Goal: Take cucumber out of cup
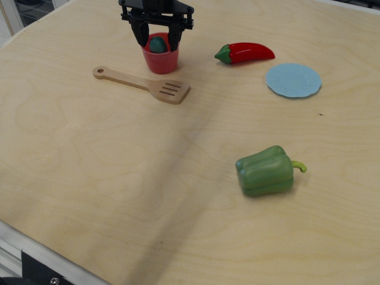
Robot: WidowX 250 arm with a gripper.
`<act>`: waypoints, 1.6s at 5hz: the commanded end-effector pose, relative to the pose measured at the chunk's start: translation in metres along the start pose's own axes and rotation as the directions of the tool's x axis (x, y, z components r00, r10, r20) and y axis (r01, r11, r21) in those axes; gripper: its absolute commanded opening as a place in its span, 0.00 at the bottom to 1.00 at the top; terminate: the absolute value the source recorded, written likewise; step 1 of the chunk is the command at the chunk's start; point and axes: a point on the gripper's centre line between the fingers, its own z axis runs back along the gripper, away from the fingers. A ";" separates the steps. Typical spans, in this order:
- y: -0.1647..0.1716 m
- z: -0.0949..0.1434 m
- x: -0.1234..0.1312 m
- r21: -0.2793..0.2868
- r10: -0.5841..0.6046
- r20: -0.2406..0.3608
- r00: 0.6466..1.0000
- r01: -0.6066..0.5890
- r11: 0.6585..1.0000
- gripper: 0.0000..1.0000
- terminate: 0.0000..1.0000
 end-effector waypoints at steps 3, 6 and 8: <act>0.014 0.037 0.021 0.012 0.015 0.091 0.996 -0.016 1.000 0.00 0.00; 0.010 0.071 0.016 -0.001 0.044 0.103 0.994 -0.044 0.999 0.00 0.00; -0.001 0.084 0.014 0.016 0.025 0.103 0.994 -0.027 1.000 0.00 0.00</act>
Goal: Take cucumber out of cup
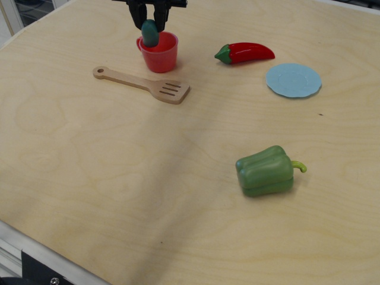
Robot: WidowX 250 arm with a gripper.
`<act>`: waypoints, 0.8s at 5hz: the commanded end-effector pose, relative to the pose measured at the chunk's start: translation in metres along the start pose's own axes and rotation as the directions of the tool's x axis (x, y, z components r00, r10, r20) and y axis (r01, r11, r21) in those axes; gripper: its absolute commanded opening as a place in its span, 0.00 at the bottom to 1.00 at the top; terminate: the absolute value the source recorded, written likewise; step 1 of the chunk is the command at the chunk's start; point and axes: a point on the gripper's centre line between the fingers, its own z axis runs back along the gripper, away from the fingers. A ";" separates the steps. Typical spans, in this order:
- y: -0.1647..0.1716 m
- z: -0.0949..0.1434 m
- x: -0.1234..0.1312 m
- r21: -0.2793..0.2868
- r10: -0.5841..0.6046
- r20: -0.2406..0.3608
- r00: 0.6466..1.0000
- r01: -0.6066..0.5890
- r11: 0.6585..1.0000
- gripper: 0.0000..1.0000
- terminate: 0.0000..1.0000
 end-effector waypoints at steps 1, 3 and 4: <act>-0.013 0.075 0.000 0.010 -0.018 0.154 0.988 0.016 1.000 0.00 0.00; -0.027 0.091 -0.041 0.009 -0.050 0.171 0.984 0.049 0.999 0.00 0.00; -0.036 0.081 -0.072 -0.001 -0.078 0.117 0.990 0.078 0.997 0.00 0.00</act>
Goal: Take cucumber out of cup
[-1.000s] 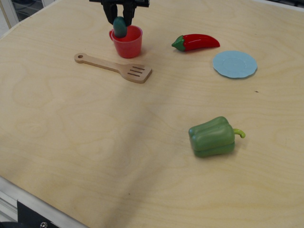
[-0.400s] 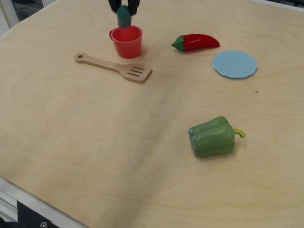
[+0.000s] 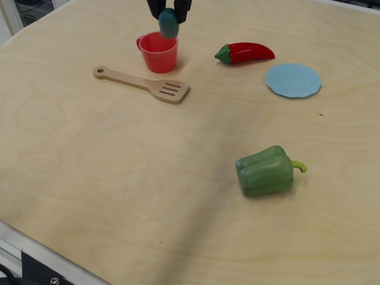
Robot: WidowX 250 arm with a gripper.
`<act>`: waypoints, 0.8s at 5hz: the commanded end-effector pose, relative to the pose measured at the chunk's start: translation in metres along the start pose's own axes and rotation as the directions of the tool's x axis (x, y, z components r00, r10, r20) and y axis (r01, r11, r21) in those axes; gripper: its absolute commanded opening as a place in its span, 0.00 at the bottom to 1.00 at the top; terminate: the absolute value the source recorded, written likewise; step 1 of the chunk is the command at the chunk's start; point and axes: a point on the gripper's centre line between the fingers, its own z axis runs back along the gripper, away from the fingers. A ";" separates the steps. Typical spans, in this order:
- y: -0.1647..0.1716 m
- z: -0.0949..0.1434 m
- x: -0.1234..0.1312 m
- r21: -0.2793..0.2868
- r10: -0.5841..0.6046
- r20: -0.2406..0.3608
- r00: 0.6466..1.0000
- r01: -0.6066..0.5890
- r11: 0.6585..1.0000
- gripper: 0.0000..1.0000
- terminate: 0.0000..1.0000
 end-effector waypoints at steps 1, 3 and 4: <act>-0.019 0.003 -0.046 -0.071 -0.080 -0.026 0.996 0.078 0.994 0.00 0.00; -0.028 -0.016 -0.091 -0.105 -0.149 -0.068 0.986 0.142 0.984 0.00 0.00; -0.026 -0.027 -0.106 -0.100 -0.170 -0.068 0.983 0.163 0.982 0.00 0.00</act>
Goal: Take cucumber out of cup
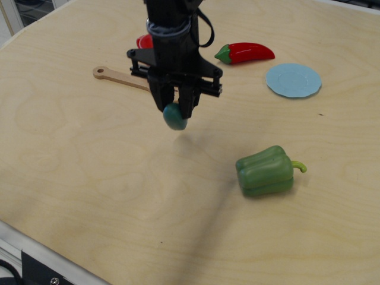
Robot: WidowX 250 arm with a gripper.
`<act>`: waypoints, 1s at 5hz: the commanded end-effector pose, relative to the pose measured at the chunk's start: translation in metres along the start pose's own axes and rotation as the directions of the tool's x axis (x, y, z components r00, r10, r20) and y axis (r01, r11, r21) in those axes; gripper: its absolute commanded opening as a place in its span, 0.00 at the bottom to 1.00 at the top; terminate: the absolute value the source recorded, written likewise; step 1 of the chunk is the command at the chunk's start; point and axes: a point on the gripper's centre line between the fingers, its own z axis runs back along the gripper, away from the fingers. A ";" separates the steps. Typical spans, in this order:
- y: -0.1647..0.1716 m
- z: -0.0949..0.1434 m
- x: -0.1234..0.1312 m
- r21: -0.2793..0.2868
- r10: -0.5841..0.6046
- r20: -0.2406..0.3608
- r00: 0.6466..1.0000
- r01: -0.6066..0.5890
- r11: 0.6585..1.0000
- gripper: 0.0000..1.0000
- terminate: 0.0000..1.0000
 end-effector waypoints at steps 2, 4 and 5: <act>0.011 -0.016 -0.021 0.030 -0.047 0.003 0.999 0.047 0.998 0.00 0.00; 0.014 -0.028 -0.030 0.046 -0.070 -0.036 0.997 0.071 0.996 0.00 0.00; 0.015 -0.023 -0.028 0.049 -0.062 -0.033 0.998 0.064 0.997 1.00 0.00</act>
